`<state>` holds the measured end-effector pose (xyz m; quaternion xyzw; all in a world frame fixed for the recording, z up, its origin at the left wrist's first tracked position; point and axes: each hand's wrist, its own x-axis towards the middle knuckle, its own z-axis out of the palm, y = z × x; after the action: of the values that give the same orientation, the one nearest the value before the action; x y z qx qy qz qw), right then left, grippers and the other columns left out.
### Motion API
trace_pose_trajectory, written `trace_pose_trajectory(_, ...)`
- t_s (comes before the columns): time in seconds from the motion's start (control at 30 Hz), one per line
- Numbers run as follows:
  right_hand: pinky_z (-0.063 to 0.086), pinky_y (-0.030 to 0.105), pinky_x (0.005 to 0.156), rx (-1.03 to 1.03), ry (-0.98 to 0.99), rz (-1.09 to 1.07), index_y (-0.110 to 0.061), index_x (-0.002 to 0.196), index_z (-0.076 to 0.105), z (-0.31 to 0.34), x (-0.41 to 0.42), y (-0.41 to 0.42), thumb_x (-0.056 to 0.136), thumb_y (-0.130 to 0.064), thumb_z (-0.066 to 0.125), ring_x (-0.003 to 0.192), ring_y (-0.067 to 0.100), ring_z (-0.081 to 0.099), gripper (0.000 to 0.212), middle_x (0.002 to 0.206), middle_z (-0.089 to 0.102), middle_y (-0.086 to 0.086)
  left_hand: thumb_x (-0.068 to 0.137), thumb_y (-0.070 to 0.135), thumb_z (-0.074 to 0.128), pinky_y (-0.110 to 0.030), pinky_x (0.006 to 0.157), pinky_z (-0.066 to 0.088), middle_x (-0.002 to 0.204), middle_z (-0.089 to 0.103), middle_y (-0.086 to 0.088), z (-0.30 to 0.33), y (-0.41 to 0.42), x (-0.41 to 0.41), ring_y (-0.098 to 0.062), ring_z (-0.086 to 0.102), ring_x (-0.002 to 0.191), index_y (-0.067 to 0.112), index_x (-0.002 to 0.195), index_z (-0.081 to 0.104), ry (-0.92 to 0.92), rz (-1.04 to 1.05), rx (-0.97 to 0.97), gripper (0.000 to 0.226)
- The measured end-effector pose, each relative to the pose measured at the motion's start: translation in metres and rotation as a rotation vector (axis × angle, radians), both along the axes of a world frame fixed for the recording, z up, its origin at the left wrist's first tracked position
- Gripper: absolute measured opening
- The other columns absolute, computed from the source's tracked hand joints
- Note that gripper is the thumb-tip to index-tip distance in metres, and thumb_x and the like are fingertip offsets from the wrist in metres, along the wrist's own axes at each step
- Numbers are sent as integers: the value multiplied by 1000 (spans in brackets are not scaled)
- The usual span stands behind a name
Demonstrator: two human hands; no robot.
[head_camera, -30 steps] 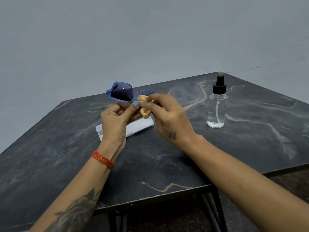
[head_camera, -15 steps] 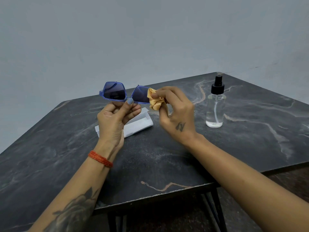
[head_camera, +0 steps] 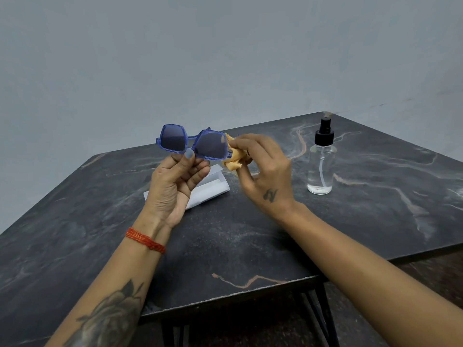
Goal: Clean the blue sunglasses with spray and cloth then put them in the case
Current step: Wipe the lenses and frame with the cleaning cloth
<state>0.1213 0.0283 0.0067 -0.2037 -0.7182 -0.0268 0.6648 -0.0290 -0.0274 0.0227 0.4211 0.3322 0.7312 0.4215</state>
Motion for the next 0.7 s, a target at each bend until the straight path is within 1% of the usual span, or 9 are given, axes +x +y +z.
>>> trace_pose_trajectory(0.1, 51, 29, 70, 35, -50, -42, 1, 92, 70, -1, 1, 4, 68, 14, 67, 78, 29, 61, 27, 91, 68, 13, 68, 23, 65, -15, 58, 53, 60, 68, 4, -1, 1, -1, -4, 67, 61, 19, 55, 71, 1, -16, -16, 16)
trace_pose_trajectory(0.17, 47, 25, 74, 29, -63, -78, 2, 92, 71, -1, 3, 7, 70, 15, 66, 78, 30, 62, 26, 90, 69, 14, 73, 21, 60, -14, 57, 53, 59, 68, 5, -1, 1, -3, -3, 66, 60, 19, 54, 71, -15, -19, -16, 22)
trace_pose_trajectory(0.2, 44, 23, 75, 17, -64, -90, 2, 91, 71, -1, 4, 9, 70, 15, 66, 78, 31, 63, 26, 90, 69, 14, 71, 22, 63, -13, 57, 52, 58, 68, 5, 0, 1, -5, -3, 66, 59, 19, 54, 71, -25, -26, -14, 19)
trace_pose_trajectory(0.27, 43, 23, 75, -15, -54, -104, 2, 91, 71, -1, 6, 11, 70, 16, 66, 78, 32, 63, 26, 89, 69, 14, 58, 30, 79, -13, 56, 52, 58, 67, 6, 1, 0, -7, -2, 66, 58, 19, 55, 71, -51, -55, -10, 14)
trace_pose_trajectory(0.33, 44, 25, 74, -43, -37, -108, 2, 89, 71, -1, 8, 13, 70, 15, 67, 78, 32, 63, 24, 87, 69, 14, 38, 37, 91, -13, 56, 52, 59, 67, 6, 0, 0, -9, -2, 65, 58, 18, 56, 71, -49, -87, -24, 33)
trace_pose_trajectory(0.37, 44, 25, 73, -54, -31, -110, 2, 89, 71, -1, 9, 13, 71, 14, 67, 78, 32, 63, 22, 87, 69, 14, 33, 38, 93, -13, 55, 52, 58, 67, 5, -1, 0, -9, -2, 65, 58, 18, 56, 70, -48, -92, -31, 38)
trace_pose_trajectory(0.5, 46, 26, 71, -86, -29, -127, 1, 88, 72, 0, 11, 15, 71, 13, 68, 80, 31, 63, 21, 89, 70, 13, 27, 37, 95, -13, 53, 51, 58, 67, 6, 0, 0, -10, -2, 65, 56, 17, 56, 71, -82, -115, -44, 43)
trace_pose_trajectory(0.6, 45, 22, 71, -100, -37, -138, 0, 89, 72, 0, 12, 16, 71, 15, 67, 81, 30, 62, 24, 90, 70, 12, 24, 35, 95, -14, 51, 51, 57, 66, 5, 0, 0, -12, -3, 64, 54, 16, 58, 71, -120, -121, -58, 46)
trace_pose_trajectory(0.7, 43, 18, 72, -118, -38, -146, 0, 91, 72, 0, 12, 15, 71, 15, 64, 83, 29, 62, 26, 92, 69, 13, 23, 35, 95, -13, 51, 51, 56, 66, 5, 0, -1, -13, -2, 63, 53, 16, 57, 72, -110, -139, -71, 46)
